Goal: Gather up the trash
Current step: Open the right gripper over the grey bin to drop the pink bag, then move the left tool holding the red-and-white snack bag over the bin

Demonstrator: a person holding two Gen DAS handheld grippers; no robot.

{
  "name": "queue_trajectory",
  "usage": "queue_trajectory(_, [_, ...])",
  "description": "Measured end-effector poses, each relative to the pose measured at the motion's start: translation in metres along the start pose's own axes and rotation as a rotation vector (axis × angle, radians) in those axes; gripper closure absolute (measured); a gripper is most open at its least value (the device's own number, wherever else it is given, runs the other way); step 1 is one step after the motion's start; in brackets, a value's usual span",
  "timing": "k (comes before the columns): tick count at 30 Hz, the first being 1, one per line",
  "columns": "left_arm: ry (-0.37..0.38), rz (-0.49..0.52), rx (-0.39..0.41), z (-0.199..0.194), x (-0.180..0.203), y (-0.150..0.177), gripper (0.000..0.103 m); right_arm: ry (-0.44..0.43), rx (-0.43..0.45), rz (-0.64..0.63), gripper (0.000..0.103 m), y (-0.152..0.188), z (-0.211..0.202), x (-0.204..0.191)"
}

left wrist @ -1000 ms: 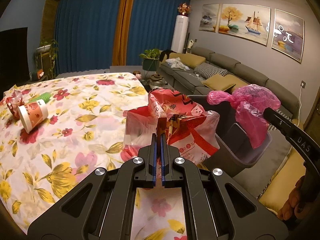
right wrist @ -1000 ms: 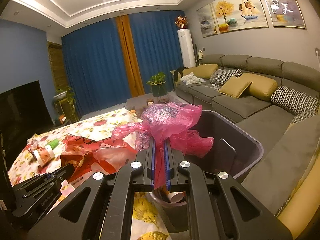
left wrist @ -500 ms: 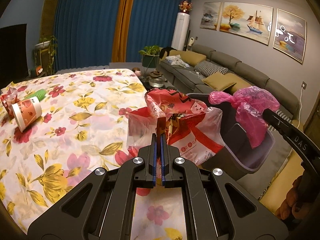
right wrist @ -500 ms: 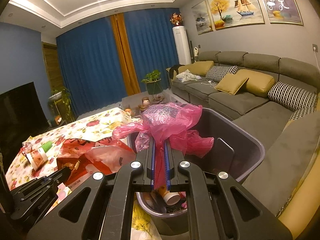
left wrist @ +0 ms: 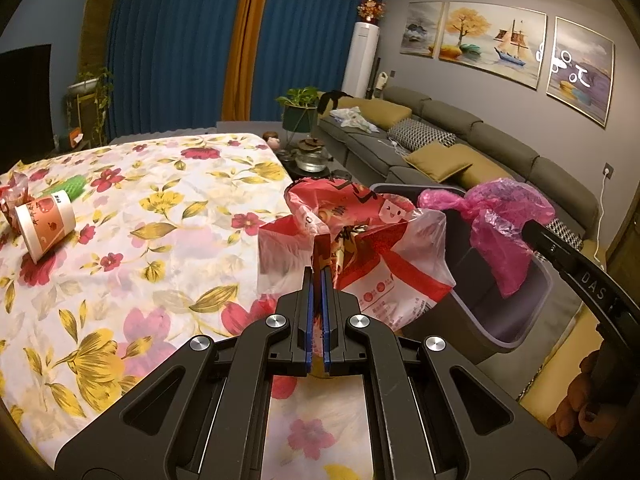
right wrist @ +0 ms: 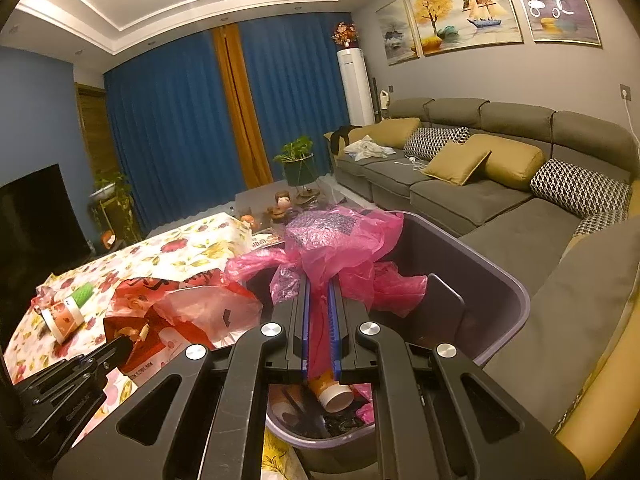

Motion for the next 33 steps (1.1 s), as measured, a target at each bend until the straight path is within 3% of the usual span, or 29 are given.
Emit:
queue_trajectory(2, [0.003,0.000,0.000,0.001,0.000,0.000,0.100,0.003,0.003,0.005,0.091,0.000,0.000,0.002])
queue_trajectory(6, [0.010,0.003,0.001,0.002,0.004,0.000,0.100,0.016,0.013,0.016,0.060,0.001,-0.001,0.006])
queue_trajectory(7, [0.012,0.004,0.000,0.003,0.005,0.000,0.100,0.023,0.020,0.018,0.058,0.001,-0.002,0.007])
queue_trajectory(16, [0.047,0.030,-0.001,0.005,0.025,0.003,0.100,0.037,0.041,0.033,0.046,0.006,-0.014,0.016])
queue_trajectory(33, [0.086,0.054,-0.005,0.008,0.048,0.004,0.100,0.062,0.070,0.022,0.038,-0.002,-0.026,0.025])
Point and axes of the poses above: each gripper's, at about its wrist camera, not at the fingertips, and z roughly the way its jaws point, x to its right, y to its underside, the point moved 8 cm from there along z, roughly the way its jaws point, and after that the axes turned 9 degrees about -z, right-handed, at the moved point
